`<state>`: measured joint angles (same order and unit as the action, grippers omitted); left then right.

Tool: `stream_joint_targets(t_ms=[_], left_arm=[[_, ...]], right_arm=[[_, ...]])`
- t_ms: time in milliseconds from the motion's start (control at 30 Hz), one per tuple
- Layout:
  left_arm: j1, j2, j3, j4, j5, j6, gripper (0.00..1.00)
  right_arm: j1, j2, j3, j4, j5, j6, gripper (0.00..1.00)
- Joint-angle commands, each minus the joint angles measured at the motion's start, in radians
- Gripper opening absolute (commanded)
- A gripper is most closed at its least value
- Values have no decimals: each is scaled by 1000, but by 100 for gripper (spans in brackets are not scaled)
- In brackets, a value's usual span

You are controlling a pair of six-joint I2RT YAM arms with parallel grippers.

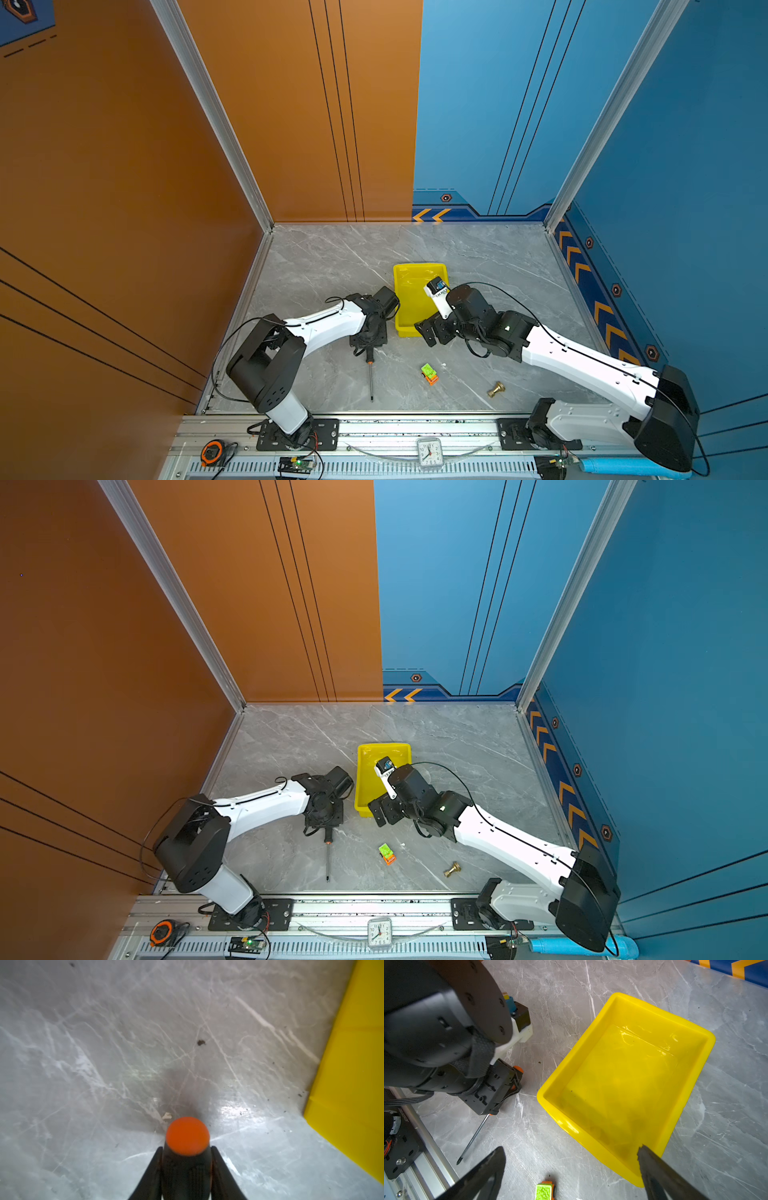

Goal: Put the screwdriver in the bin
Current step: Pick up the screwdriver from the bottom-center of the table, then place the screwdriver in the bin.

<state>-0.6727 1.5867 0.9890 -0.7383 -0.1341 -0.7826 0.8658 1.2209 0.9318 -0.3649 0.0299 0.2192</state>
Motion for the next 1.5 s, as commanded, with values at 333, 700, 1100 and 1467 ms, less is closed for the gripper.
stream_joint_targets(t_ms=[333,700,1100,1467], left_arm=[[51,77,561,-182,-20,154,2],[25,532,1118,-198,41,151,2],[-26,680,1188,-195,16,111,1],[-28,760,1192,-190,7,93,0]], right_arm=[[-156,-85,-25,41,-12,68,100],[-278,-155,-77,21,-21,88,100],[-295,-181,-89,-6,11,66,100],[-293,-169,-99,7,29,75,100]])
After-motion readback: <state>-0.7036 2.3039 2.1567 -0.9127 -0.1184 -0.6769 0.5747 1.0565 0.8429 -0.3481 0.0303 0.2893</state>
